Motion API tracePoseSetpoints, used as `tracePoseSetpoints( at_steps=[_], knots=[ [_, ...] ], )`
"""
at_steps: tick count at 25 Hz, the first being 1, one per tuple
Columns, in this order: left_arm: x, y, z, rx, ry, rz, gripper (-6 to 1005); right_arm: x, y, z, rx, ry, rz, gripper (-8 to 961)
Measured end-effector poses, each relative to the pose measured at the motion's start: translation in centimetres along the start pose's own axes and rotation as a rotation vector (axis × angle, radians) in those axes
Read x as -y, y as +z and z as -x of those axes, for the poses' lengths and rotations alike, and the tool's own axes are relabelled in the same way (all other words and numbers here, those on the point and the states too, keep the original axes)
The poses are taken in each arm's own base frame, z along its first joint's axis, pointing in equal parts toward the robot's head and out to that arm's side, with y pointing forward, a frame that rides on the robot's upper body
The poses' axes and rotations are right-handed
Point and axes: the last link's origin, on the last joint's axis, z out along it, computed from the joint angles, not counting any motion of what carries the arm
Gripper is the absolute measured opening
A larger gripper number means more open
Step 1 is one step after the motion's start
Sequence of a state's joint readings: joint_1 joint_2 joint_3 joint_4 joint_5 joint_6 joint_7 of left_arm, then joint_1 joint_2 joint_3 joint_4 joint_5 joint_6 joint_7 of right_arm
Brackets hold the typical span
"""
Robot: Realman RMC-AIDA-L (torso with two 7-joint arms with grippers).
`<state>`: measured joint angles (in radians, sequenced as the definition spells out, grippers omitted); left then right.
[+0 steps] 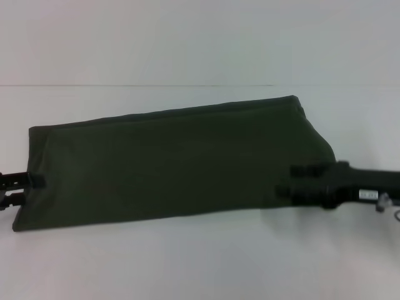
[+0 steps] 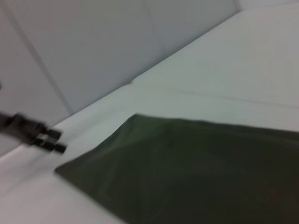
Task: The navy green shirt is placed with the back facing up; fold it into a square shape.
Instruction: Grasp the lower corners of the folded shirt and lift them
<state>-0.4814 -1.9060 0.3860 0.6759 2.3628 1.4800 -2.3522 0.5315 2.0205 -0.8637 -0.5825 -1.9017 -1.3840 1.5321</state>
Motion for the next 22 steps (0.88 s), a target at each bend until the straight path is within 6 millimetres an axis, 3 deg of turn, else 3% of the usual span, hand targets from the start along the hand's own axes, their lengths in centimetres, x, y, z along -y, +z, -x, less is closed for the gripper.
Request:
tracePoseSetpoints(
  at_steps=[8, 22],
  knots=[
    [0.7, 0.3, -0.7, 0.009, -0.013, -0.093, 782, -2.0, 1.0, -1.7, -0.061, -0.101, 0.098, 801],
    [0.9, 1.5, -0.3, 0.064, 0.038, -0.159, 784, -2.1, 1.5, -1.6, -0.070, -0.115, 0.102, 801]
  ],
)
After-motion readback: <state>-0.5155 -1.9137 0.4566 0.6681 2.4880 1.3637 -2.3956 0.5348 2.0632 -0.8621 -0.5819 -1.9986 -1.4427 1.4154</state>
